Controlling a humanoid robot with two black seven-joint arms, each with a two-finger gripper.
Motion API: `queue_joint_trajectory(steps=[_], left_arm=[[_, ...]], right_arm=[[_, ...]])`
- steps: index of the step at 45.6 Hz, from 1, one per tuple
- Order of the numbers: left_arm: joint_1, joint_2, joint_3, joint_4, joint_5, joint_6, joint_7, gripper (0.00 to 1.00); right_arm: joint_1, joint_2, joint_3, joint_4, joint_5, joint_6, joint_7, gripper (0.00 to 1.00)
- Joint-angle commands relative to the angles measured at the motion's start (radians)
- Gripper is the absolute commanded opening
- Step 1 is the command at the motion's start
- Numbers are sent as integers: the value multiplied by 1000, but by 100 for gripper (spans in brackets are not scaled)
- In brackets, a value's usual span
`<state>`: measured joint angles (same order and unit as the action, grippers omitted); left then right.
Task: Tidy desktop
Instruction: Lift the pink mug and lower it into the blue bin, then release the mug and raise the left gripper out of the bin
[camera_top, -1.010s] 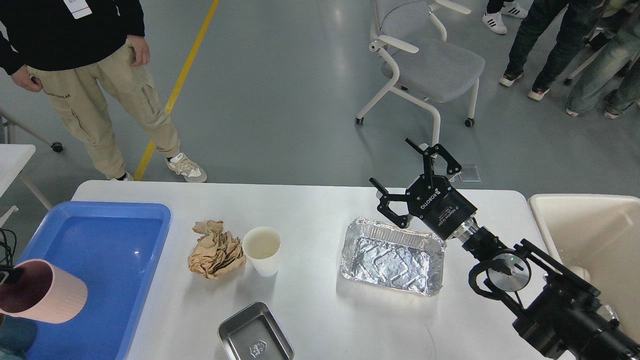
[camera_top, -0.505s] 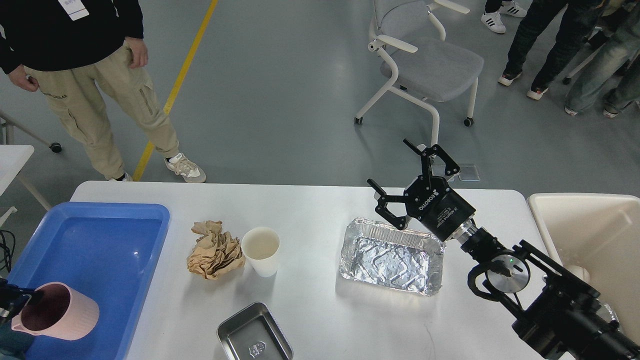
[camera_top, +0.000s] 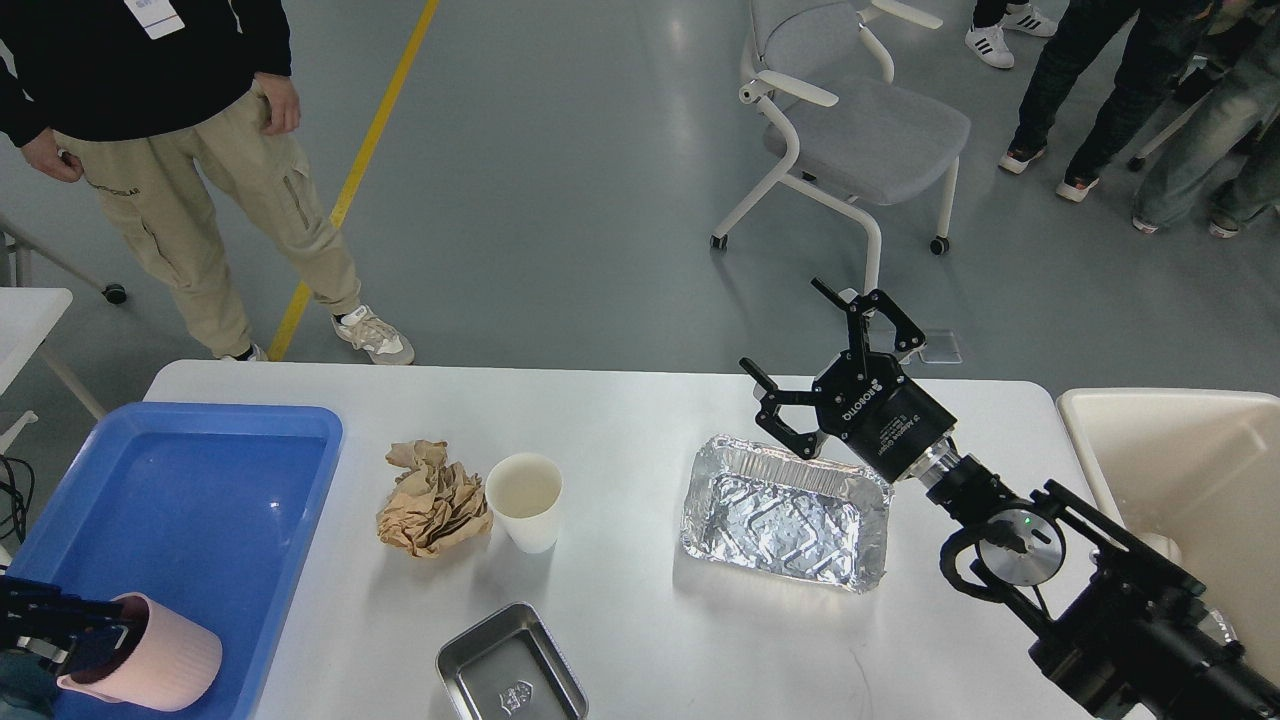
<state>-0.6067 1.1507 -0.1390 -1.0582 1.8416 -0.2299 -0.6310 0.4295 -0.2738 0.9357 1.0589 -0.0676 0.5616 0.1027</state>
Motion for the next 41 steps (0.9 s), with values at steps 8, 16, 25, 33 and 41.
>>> queue_joint_trajectory(steps=[8, 16, 25, 33, 41], left_arm=[[-19, 96, -112, -13, -490, -69, 45, 97], [-18, 103, -258, 0, -832, -177, 82, 97], [-4, 81, -287, 87, -1005, -178, 111, 97], [-2, -5, -277, 191, -1182, -189, 352, 97], [-10, -86, -280, 234, -1308, -187, 488, 97]], right_arm=[[3, -2, 2, 1, 0, -2, 0, 100], [3, -8, -1, 1, 0, -3, 0, 100], [2, -25, -1, 3, 0, -3, -1, 100], [0, -25, -3, 4, 0, -5, 0, 100], [-2, -25, -6, 4, 0, -5, 0, 100]])
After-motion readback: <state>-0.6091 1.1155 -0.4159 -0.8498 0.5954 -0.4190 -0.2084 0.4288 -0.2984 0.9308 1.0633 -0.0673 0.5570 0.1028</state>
